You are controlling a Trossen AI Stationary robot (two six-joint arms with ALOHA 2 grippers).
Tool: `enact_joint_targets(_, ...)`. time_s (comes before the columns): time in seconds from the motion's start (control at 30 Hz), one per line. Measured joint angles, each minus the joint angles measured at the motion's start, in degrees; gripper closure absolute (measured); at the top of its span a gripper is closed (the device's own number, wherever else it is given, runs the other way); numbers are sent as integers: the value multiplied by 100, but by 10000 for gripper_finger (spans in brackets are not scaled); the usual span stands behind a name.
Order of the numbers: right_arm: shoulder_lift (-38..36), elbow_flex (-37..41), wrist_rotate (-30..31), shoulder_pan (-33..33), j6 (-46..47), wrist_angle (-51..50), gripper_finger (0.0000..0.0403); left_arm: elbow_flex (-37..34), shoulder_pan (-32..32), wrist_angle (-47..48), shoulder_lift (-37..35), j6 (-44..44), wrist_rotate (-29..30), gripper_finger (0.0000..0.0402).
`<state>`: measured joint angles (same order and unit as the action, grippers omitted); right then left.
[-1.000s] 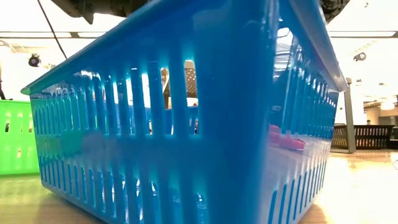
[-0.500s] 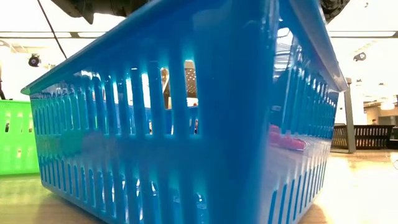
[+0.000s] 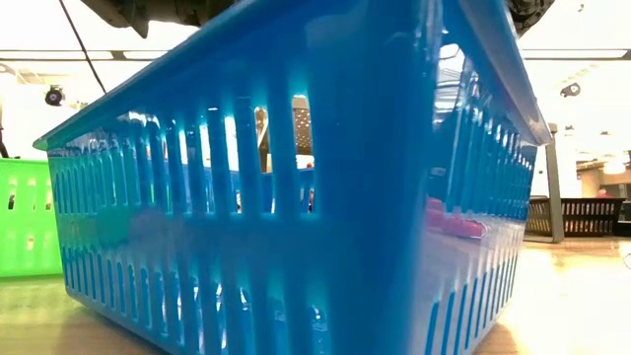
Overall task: Pick & Place Office Desk Supplies
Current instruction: Put the yellow rubber band into the black basket
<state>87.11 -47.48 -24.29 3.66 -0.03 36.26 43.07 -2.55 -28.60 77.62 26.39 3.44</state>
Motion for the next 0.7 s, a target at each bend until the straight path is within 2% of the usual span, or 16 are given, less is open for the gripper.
enact_joint_targets(0.37,-124,2,-13,0,281,-89,390,0,0,5,0,4,0,229)
enact_joint_targets(0.57,-761,2,96,15,288,-1175,390,0,0,13,0,17,0,228)
enact_joint_targets(0.7,-1422,2,695,11,292,-2253,390,0,-4,19,0,19,0,228)
